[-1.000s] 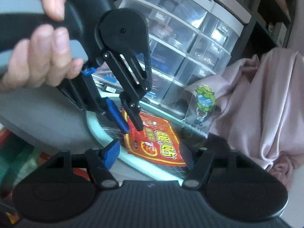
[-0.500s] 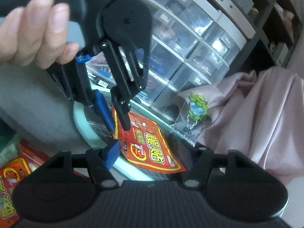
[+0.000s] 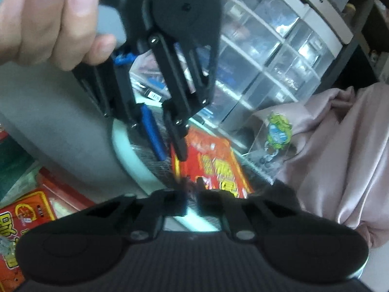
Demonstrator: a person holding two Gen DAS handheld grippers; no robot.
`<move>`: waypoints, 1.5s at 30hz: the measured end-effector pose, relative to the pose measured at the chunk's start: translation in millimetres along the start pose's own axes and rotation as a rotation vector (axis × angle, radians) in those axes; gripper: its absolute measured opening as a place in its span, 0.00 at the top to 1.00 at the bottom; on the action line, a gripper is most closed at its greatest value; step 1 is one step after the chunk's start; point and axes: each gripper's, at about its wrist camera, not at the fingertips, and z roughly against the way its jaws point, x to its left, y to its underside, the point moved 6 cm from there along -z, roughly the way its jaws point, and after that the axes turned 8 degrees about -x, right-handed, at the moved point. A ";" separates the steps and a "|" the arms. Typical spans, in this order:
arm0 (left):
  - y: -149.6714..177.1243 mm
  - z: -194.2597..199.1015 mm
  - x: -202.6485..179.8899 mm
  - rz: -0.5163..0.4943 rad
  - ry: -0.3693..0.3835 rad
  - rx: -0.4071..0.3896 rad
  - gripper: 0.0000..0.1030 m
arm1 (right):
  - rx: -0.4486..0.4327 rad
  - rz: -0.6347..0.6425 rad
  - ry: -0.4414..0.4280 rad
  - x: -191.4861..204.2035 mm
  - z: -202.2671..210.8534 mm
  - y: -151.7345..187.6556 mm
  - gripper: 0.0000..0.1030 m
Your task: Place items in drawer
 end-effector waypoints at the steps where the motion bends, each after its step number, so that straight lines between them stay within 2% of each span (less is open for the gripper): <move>1: 0.3 -0.3 0.1 0.001 0.000 0.001 0.86 | 0.005 -0.016 -0.007 -1.2 -0.1 -0.3 1.00; 14: -2.6 4.3 2.4 -0.008 -0.019 -0.012 0.84 | -0.022 -0.120 -0.053 -7.6 6.2 -1.4 1.00; 23: -4.5 2.7 5.3 0.039 -0.001 -0.007 0.82 | -0.047 -0.178 -0.063 -10.6 13.9 -10.8 1.00; 27: -4.0 2.3 4.0 0.062 0.020 -0.010 0.70 | -0.061 -0.173 -0.072 -7.2 17.8 -15.5 1.00; 30: -3.7 2.5 3.0 0.075 0.031 -0.012 0.65 | -0.069 -0.170 -0.075 -5.1 19.0 -18.2 1.00; 45: -2.4 -0.2 1.1 0.099 0.042 -0.011 0.63 | -0.104 -0.218 -0.075 -11.8 25.8 -27.3 1.00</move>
